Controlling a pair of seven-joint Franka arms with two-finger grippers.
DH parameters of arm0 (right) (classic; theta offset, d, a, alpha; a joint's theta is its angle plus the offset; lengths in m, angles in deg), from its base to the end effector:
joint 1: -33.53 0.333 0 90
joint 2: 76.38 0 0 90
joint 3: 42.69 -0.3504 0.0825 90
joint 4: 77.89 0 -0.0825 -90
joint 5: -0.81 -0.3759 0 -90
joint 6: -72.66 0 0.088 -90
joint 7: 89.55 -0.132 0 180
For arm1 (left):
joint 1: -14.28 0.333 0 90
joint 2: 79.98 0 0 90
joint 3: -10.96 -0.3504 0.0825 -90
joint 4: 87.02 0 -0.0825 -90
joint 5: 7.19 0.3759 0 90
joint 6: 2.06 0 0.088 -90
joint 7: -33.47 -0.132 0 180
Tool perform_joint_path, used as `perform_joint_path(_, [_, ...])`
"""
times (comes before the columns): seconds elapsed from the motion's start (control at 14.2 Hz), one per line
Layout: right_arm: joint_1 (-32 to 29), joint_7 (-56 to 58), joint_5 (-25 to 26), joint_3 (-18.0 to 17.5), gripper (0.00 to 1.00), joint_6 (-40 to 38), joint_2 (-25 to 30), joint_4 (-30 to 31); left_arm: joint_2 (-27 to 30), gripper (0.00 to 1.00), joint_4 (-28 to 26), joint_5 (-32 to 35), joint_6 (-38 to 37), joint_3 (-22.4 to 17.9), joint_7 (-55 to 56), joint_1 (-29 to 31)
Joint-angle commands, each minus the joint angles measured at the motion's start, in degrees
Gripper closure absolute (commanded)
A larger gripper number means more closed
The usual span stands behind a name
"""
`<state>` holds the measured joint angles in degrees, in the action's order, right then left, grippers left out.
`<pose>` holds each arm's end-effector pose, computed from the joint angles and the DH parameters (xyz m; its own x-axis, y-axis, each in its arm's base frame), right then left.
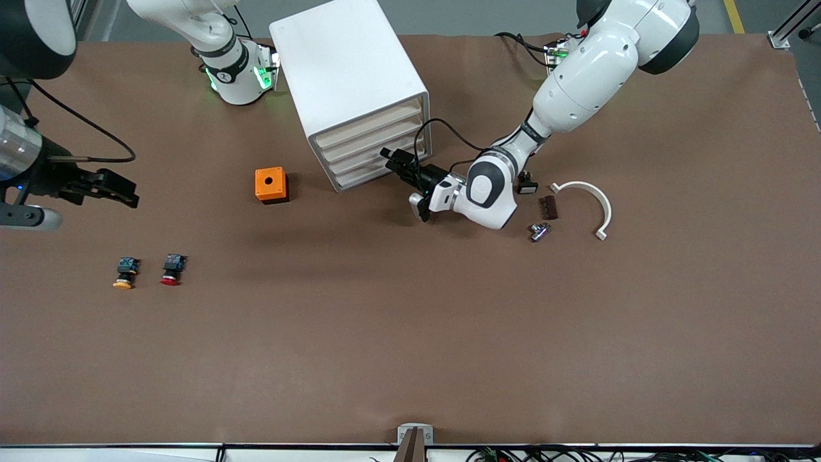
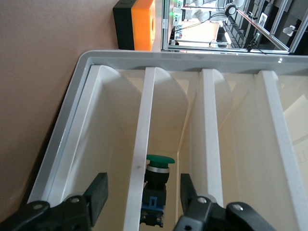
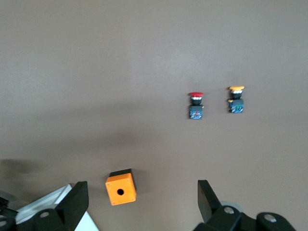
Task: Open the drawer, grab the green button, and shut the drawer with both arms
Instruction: 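Pull the drawer open with the left gripper while the right gripper approaches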
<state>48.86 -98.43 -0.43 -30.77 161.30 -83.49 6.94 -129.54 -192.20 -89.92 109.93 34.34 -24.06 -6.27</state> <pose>0.5816 0.0454 0.6048 0.9941 -0.0948 -0.0536 -0.0942 -0.9955 0.0124 0.4010 -0.4875 0.1331 0.8477 -0.5263 -0.0661 0.0082 -0.1116 0.9937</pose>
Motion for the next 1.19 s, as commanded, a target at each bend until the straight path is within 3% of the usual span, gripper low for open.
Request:
perform_joint_path(0.0, [3.03,-6.82,0.19,0.29,0.0,-0.57,0.34,1.04,-0.19,0.43,-0.29,-2.09,0.33,0.26,-2.5,-0.98])
perform_joint_path(0.28, [8.04,-16.93,-0.25,0.21,0.0,-1.62,0.43,1.92,-0.71,0.51,-0.55,-4.98,2.53,0.08,-5.31,-3.26])
perform_joint_path(0.84, [15.42,-32.59,-0.78,0.21,0.0,-2.5,0.61,1.92,-0.81,1.0,-0.55,-4.9,3.06,-0.27,-3.91,-2.57])
perform_joint_path(1.12, [18.5,-40.49,-2.45,0.21,0.0,-1.71,0.35,1.92,-0.72,1.0,0.15,-4.55,3.06,-0.88,-1.98,-2.39])
